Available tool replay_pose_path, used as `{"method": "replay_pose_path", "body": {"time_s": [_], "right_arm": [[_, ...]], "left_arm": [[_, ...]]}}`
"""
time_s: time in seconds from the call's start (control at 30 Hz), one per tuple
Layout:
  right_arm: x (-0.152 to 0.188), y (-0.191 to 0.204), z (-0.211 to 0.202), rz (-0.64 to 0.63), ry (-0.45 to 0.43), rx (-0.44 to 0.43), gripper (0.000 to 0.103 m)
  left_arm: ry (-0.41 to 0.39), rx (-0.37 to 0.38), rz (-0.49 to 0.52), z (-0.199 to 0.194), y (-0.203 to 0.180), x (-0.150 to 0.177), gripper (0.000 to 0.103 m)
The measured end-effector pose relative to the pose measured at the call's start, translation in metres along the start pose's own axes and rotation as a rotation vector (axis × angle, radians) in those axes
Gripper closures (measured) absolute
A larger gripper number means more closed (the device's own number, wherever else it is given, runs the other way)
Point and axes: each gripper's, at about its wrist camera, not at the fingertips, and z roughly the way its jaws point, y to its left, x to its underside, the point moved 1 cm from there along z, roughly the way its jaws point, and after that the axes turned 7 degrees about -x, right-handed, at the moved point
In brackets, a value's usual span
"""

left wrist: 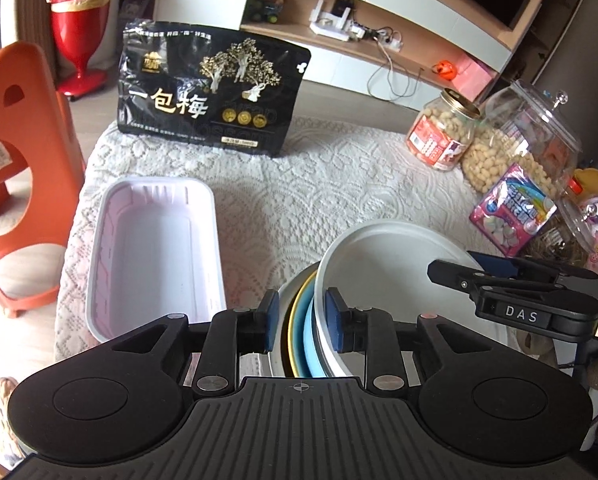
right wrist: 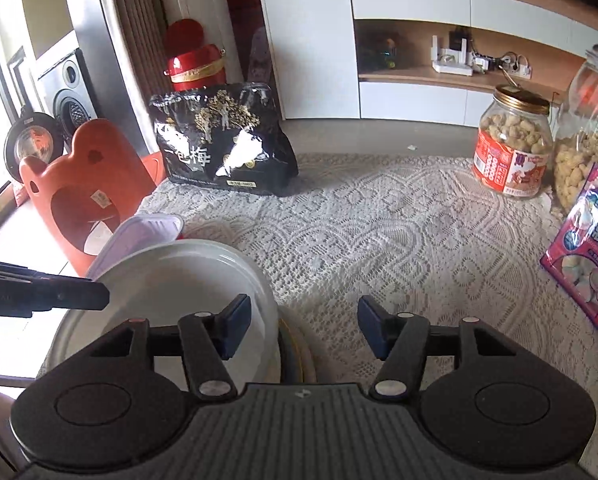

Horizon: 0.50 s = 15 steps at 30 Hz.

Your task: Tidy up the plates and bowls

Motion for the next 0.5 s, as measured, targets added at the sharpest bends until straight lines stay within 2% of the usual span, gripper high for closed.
{"method": "replay_pose_path", "body": {"time_s": [0.17, 0.3, 0.37, 0.4, 0.43, 0.5], "right_arm": [[0.022, 0.012, 0.019, -0.033, 0.097, -0.048, 0.046], [0.022, 0.027, 0.003, -0.124, 0.006, -0.048, 0.045], [0.019, 0.024, -0.007, -0.111, -0.058, -0.053, 0.036], [0.019, 0.02, -0.008, -0.09, -0.078, -0.049, 0.035], [0.018, 0.016, -0.007, -0.064, -0.08, -0.043, 0.035], [0.017, 0.007, 0.002, -0.023, -0.016, -0.056, 0.035]], "left_arm": [[-0.006, -0.032, 0.04, 0.003, -0.003, 0.007, 0.065], [0.021, -0.063, 0.045, 0.007, -0.001, 0.01, 0.064], [0.051, -0.044, 0.008, 0.011, 0.004, 0.011, 0.061], [0.069, -0.031, -0.015, 0.014, 0.007, 0.011, 0.06], [0.083, -0.021, -0.032, 0.017, 0.009, 0.011, 0.059], [0.104, -0.003, -0.054, 0.021, 0.012, 0.013, 0.057]]}}
